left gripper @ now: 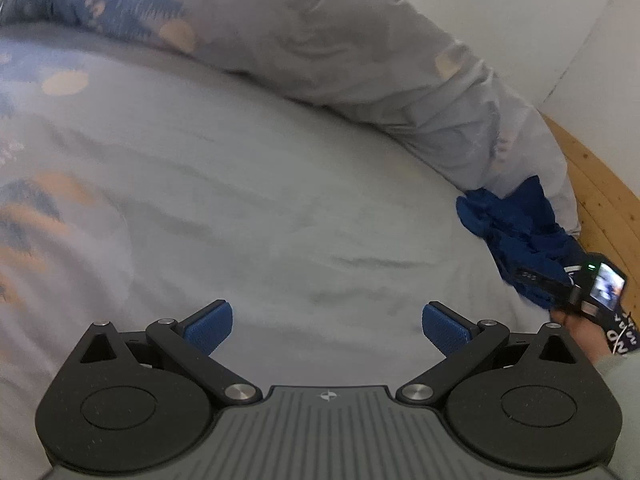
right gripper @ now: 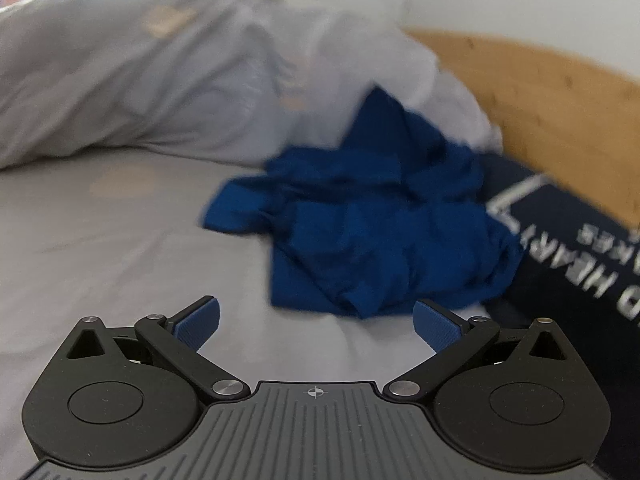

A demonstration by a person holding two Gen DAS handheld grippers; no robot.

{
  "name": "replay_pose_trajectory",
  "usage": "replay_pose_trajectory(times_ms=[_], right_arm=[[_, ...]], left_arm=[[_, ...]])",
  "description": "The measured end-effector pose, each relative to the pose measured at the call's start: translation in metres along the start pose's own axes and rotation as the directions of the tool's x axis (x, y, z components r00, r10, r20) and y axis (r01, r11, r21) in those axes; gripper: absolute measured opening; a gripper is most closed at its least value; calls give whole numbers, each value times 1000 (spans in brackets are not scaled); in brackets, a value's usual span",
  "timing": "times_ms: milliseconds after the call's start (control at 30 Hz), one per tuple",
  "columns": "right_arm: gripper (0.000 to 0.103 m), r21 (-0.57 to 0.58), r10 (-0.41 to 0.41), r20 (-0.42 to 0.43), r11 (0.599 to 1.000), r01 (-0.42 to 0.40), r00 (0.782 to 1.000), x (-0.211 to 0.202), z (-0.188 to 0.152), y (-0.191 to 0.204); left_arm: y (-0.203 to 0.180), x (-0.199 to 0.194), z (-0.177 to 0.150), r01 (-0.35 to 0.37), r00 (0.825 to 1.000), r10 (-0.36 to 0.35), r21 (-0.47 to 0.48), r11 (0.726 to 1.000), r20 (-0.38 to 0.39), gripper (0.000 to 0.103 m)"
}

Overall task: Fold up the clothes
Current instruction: 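Close the right gripper on an edge of the blue T-shirt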

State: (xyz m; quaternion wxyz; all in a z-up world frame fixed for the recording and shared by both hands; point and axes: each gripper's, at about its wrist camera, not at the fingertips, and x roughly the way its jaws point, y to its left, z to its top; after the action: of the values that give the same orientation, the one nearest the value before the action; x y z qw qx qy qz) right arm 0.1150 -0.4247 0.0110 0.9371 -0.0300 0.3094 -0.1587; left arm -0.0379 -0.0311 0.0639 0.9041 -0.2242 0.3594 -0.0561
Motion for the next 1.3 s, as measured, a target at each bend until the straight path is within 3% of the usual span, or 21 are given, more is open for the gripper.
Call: replay_pose_trajectory(times_ms=[100,233,367,467,500,533,567,633,700,867,933,1100,1300], right_arm=[[103,54,-8,-59,998,11,998,34,-9,-11],[103,87,4,-58,996,1,998,58,-11,-17],[103,27,21,-22,999,-21,1000,66,0,-13],[98,29,50,-45,998,-49,998,76,4,-15],[87,46,63,-45,997,-61,997,77,4,-18],[67,64,75,-44,995,-72,996,77,5,-21],[55,78,62,-37,995,-59,997,76,5,-23],[16,84,46,-25,995,-44,999,73,4,-25],[15,74,43,-4,996,-43,999,68,3,-23],[8,44,133,49,990,-135,990,35,-1,-9],[5,23,197,42,980,-198,980,20,-5,1],[5,-79,369,12,927,-367,930,-31,-23,47],[4,-142,530,-26,838,-528,848,-105,-42,97]], left_arm=[[2,2,-1,-12,1000,12,-4,1000,-4,103],[13,8,-3,-45,999,45,-19,999,-28,103],[19,19,-6,-54,996,52,-36,998,-69,103],[16,24,-9,-54,995,54,-9,998,-79,103],[14,25,-9,-55,996,55,1,998,-75,103],[14,25,-10,-55,996,55,6,998,-74,103],[14,25,-10,-54,996,55,12,998,-73,103],[15,25,-10,-51,996,52,16,999,-69,103],[16,25,-9,-47,997,48,18,999,-61,103],[27,21,-8,-20,1000,20,8,1000,-23,103],[32,19,-7,-12,1000,12,-3,1000,-4,103],[43,20,3,-20,1000,21,-52,998,10,103],[52,23,18,-15,1000,16,-105,994,9,103]])
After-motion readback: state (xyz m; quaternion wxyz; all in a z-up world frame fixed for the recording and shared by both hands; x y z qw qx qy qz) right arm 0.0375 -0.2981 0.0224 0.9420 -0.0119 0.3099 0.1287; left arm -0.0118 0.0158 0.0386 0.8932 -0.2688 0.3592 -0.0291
